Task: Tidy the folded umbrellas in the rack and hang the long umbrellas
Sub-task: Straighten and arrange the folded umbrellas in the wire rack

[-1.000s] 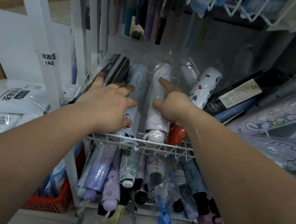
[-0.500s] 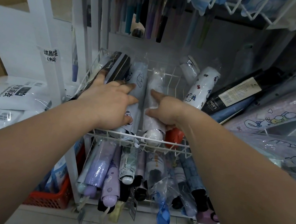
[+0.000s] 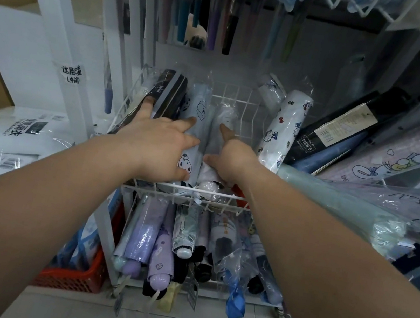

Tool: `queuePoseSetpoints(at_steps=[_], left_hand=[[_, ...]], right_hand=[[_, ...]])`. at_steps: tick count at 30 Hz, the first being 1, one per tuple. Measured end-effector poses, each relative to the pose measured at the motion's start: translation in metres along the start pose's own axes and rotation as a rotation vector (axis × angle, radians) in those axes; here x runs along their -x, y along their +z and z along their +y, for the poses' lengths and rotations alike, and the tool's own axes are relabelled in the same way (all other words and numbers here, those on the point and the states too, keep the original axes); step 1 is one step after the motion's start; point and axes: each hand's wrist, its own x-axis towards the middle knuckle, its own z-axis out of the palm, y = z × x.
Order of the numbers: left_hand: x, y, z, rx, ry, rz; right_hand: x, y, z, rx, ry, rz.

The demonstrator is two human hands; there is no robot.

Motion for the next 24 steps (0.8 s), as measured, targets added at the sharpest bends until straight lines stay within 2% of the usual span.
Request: queuePoseSetpoints(at_steps=[7, 9, 11, 14, 17, 19, 24], left_hand=[[0.0, -0.001, 0.004, 0.007, -0.005, 0.006], [0.0, -0.002, 0.005, 0.018, -0.012, 0.005], [-0.001, -0.005, 0.01, 0.032, -0.026, 0.025], [-0.007, -0.014, 0.025, 0.103, -0.018, 0.159], [-0.019, -0.024, 0.047, 0.466, 0.038, 0.238], [-0.03, -0.028, 0.058, 0.744, 0.045, 0.225], [-0.058, -0.014, 0.079, 0.938, 0.032, 0.135]], right_hand=[[0.02, -0.006, -0.009, 0.162, -0.085, 0.04], [0.029, -0.017, -0.008, 0.189, -0.116, 0.179], [0.036, -0.032, 0.0, 0.122, -0.111, 0.397], [0.042, -0.051, 0.02, -0.022, 0.022, 0.621], [0.039, -0.064, 0.038, -0.184, 0.188, 0.582], [0.033, -0.068, 0.047, -0.263, 0.219, 0.514], [0.028, -0.066, 0.056, -0.291, 0.177, 0.462]])
